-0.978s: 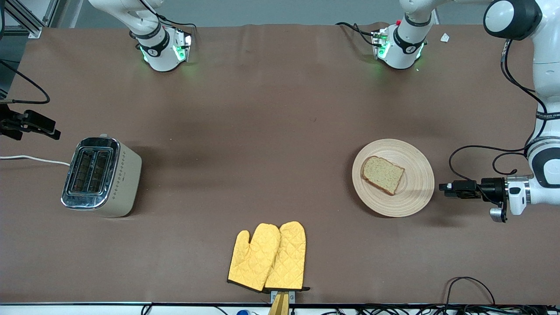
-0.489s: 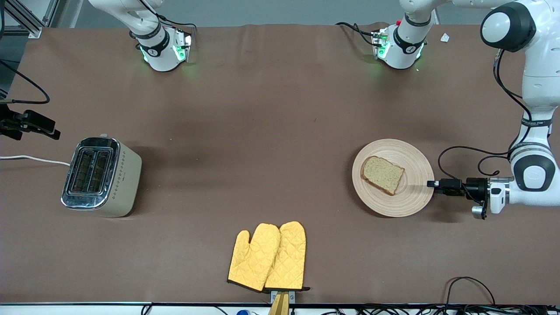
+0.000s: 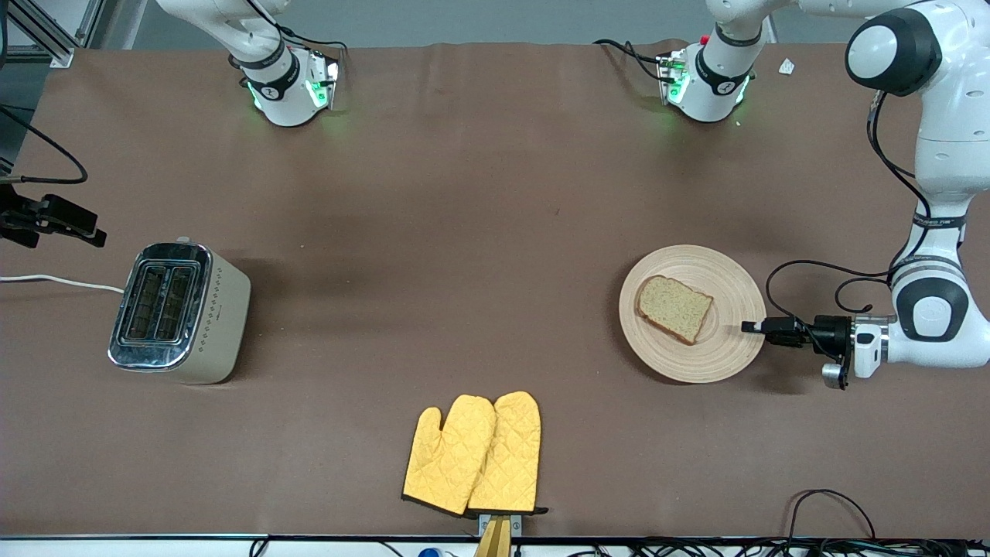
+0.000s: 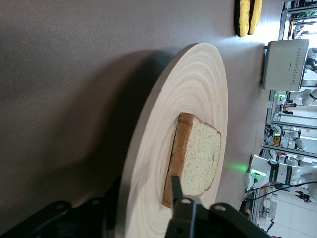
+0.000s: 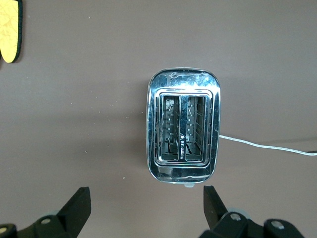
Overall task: Move plate and put bread in toaster
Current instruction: 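Grasp the wooden plate rim with the left gripper, then slide the plate with the left gripper toward the toaster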
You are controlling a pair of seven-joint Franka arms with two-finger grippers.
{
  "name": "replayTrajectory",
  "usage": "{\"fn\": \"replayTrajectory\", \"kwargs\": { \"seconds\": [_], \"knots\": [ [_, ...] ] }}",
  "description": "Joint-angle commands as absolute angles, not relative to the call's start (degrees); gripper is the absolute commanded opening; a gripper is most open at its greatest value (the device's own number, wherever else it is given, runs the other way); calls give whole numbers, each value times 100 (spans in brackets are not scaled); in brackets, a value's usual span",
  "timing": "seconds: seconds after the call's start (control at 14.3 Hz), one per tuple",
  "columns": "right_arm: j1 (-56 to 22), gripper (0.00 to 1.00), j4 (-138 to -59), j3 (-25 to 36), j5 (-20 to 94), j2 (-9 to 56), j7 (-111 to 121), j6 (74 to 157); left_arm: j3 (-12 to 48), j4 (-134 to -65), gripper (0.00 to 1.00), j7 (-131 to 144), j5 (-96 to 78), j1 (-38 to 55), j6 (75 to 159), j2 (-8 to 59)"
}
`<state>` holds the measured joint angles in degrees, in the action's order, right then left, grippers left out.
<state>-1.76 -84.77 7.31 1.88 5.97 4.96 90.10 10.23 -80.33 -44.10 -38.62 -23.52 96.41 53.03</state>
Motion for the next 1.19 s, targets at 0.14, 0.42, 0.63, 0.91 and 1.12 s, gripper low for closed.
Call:
{"fn": "replayTrajectory", "kwargs": {
  "seconds": [0.14, 0.42, 0.63, 0.91, 1.12],
  "knots": [
    [-70, 100, -8490, 650, 211, 554, 448, 8974, 1326, -8024, 0, -4413, -3876, -2355, 9554, 5177],
    [-70, 100, -8490, 650, 237, 554, 439, 8974, 2020, -8016, 0, -3518, -4200, -2233, 9947, 5142],
    [-140, 100, -8490, 615, 185, 571, 457, 8764, 2346, -8024, 0, -2885, -4542, -1532, 11044, 5142],
    [-159, 100, -8490, 615, 140, 624, 694, 8797, 2364, -8024, 0, -1979, -5280, -153, 12626, 5133],
    [-140, 100, -8385, 642, 35, 948, 721, 8964, 2364, -8016, 0, -1793, -5904, 963, 13585, 5194]
  ]
}}
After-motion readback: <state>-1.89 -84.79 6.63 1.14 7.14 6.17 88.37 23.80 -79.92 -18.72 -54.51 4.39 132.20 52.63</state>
